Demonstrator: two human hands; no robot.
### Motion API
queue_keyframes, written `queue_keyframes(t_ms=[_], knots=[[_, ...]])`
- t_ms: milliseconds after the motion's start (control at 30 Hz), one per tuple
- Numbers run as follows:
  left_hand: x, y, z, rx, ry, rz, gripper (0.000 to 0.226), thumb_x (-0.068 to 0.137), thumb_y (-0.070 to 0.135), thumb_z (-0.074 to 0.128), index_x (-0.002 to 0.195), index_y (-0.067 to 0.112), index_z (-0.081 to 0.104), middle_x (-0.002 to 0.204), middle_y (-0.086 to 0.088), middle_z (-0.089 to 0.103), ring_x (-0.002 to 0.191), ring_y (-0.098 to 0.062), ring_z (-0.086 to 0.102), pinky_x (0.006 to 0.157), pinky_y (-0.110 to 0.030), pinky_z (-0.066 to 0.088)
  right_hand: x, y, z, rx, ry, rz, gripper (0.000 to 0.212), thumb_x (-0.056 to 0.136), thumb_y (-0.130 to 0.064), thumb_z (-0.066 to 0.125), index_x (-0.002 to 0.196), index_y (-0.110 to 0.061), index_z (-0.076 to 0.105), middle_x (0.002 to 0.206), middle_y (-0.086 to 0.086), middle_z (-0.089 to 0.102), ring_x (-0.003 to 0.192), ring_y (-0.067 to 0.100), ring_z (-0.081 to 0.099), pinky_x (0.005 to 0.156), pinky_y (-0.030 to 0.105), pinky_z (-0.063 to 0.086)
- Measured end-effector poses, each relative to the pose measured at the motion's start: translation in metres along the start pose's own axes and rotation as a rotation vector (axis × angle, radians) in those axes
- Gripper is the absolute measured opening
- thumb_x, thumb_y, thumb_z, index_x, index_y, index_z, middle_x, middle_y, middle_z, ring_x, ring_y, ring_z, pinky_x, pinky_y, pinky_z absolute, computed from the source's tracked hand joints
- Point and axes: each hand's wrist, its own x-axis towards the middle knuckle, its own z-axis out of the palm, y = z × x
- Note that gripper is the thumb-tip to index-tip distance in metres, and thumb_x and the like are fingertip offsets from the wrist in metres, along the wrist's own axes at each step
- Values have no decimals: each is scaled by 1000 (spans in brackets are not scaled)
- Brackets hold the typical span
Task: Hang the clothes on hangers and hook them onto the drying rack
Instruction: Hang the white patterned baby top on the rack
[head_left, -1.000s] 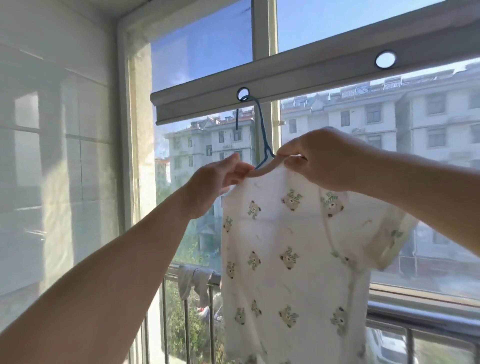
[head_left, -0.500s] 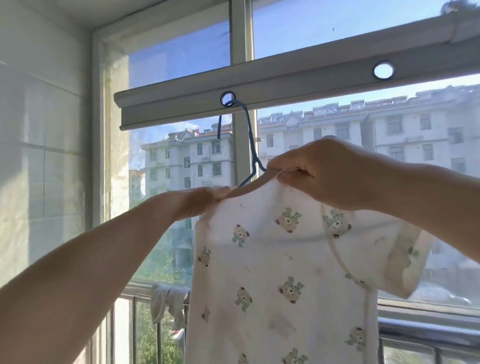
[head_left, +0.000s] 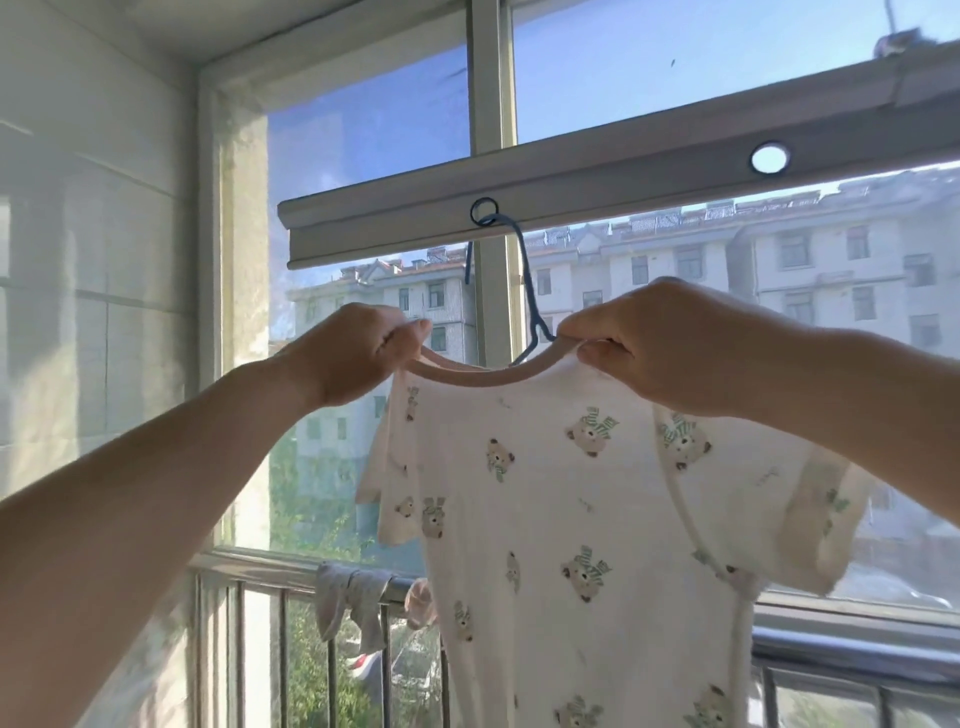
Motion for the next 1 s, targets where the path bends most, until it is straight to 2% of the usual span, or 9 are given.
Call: queue_keyframes(t_ms=[100,167,267,367,467,533,667,833,1000], knots=[[-6,6,0,-291,-73,-89,60,82,59,27,78,17,70,92,-3,71,88,-18,67,91,-41,48,3,-2,4,-14,9,-6,33,99,-29,39,128,-34,53,121,2,64,56,1,45,62,25,46],[-9,9,4,-472,-101,-183,47,91,49,33,91,20,69,103,3,70,91,-13,68,96,-37,45,6,-2,8,-13,19,-16,34,99,-28,39,129,-34,52,122,2,63,55,0,42,57,19,42],[-11,15,15,-451,-153,-238,27,97,25,38,115,20,58,114,1,64,99,-10,63,93,-28,44,10,-3,12,-1,20,-31,34,99,-28,40,131,-32,51,124,1,63,66,8,51,62,20,41],[-14,17,28,-399,-218,-285,32,92,10,46,123,14,55,113,-2,63,101,-11,57,76,-10,37,14,-4,13,6,19,-47,34,98,-26,40,130,-30,52,123,2,63,81,13,53,75,25,44],[-19,12,41,-376,-232,-330,40,88,6,49,128,13,50,119,-6,61,104,-13,54,83,-17,38,17,-1,15,27,12,-47,34,98,-25,41,131,-27,52,122,1,64,79,10,51,73,21,39],[-25,4,48,-319,-218,-364,46,88,6,49,133,11,44,124,-8,58,110,-17,54,89,-22,38,19,0,16,32,11,-56,34,98,-25,43,130,-26,53,122,2,64,83,12,56,77,22,44],[-34,-12,59,-245,-191,-382,30,85,7,59,115,9,61,107,-6,66,103,-19,61,90,-29,46,19,1,18,46,11,-46,33,97,-26,44,128,-27,55,124,3,64,99,20,63,91,35,51],[-34,-10,65,-270,-9,-359,24,79,16,69,102,10,70,100,-8,72,82,-10,63,78,-16,45,16,-1,15,67,0,-34,34,97,-26,44,129,-28,54,128,1,60,112,22,59,97,36,47],[-30,-4,67,-329,66,-298,21,77,19,70,97,14,72,94,-2,73,78,-4,63,73,-5,41,15,-3,14,77,-3,-31,34,96,-27,45,129,-29,54,128,0,61,113,21,59,97,37,47]])
